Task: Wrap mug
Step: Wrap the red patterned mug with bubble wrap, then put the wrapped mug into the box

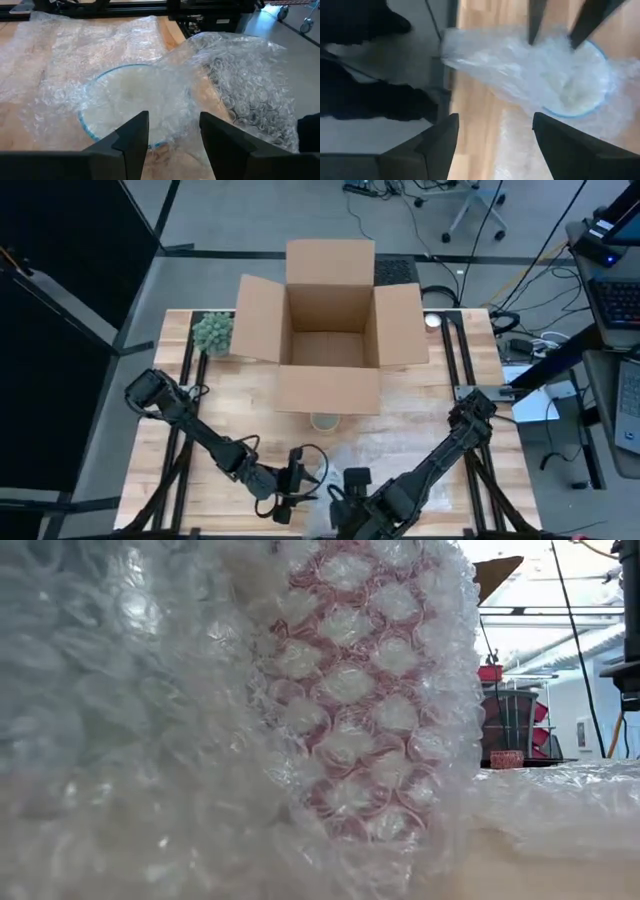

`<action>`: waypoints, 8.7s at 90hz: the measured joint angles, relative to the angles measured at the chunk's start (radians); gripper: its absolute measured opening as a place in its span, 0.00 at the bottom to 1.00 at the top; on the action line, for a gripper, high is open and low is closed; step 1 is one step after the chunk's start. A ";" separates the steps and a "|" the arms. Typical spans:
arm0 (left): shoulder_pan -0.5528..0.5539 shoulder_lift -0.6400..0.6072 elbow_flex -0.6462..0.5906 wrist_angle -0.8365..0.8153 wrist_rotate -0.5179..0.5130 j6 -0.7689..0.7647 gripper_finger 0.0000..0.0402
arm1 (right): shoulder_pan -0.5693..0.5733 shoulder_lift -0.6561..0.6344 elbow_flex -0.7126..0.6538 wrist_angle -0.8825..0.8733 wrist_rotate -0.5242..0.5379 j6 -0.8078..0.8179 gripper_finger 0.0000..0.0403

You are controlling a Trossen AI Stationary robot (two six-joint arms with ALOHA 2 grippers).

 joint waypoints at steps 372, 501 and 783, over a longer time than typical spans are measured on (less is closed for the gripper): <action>0.043 0.065 0.031 0.035 0.075 -0.046 0.41 | -0.165 0.005 -0.110 -0.166 0.140 -0.068 0.60; 0.042 0.065 0.030 0.043 0.089 -0.047 0.41 | -0.115 0.252 -0.026 -0.022 0.020 -0.137 0.60; -0.017 -0.464 -0.214 -0.473 -0.267 -0.232 0.41 | -1.111 0.101 0.050 -0.107 -0.192 -0.470 0.04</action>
